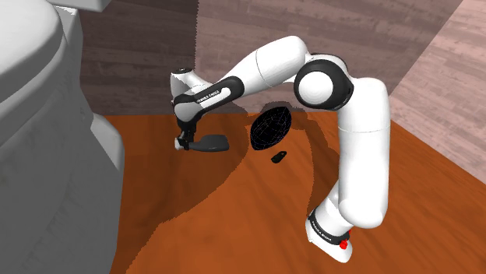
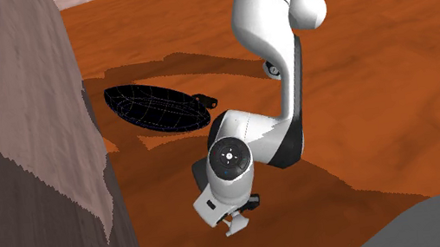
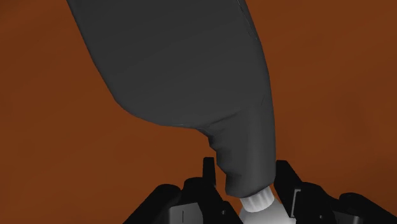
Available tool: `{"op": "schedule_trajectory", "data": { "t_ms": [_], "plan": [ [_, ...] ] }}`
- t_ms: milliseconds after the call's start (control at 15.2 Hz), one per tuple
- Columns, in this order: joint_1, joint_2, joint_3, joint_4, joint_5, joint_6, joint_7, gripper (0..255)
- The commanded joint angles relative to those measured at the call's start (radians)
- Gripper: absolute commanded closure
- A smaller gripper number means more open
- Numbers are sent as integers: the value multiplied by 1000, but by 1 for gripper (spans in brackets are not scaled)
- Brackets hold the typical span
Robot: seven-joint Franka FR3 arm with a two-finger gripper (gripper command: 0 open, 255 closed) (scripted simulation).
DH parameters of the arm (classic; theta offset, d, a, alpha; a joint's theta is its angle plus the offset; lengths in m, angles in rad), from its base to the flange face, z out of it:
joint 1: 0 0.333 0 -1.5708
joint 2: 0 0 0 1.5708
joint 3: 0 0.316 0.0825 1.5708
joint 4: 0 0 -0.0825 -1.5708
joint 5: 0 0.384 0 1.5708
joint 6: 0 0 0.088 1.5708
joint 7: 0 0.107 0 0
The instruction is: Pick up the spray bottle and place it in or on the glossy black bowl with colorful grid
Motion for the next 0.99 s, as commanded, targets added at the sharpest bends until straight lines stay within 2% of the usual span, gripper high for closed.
{"op": "schedule_trajectory", "data": {
  "t_ms": [0, 924],
  "plan": [
    [0, 0, 0, 0, 0, 0, 0, 255],
    [-6, -106, 10, 36, 20, -142, -18, 255]
  ]
}}
